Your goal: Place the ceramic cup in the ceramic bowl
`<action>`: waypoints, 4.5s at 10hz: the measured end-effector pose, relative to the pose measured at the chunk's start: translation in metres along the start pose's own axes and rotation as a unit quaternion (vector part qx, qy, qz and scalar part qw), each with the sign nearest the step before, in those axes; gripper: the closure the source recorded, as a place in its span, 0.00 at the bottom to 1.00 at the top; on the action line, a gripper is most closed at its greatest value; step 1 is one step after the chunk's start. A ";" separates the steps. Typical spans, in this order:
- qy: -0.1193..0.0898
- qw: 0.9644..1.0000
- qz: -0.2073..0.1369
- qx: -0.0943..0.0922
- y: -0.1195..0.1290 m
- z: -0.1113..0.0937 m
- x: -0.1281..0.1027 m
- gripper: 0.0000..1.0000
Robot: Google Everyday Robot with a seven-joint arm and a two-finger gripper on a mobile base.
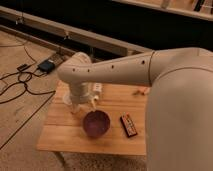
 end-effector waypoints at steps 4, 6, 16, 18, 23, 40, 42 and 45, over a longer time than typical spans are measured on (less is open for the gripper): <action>0.000 1.000 0.000 0.000 0.000 0.000 0.000 0.35; 0.000 1.000 0.000 0.000 0.000 0.000 0.000 0.35; 0.000 1.000 0.000 0.000 0.000 0.000 0.000 0.35; 0.000 1.000 0.000 0.000 0.000 0.000 0.000 0.35; -0.002 1.000 -0.002 -0.001 -0.001 0.004 -0.008 0.35; 0.008 0.998 -0.053 -0.037 0.028 0.060 -0.145 0.35; 0.009 0.997 -0.060 -0.045 0.027 0.069 -0.152 0.35; 0.020 0.997 -0.065 -0.044 0.018 0.084 -0.151 0.35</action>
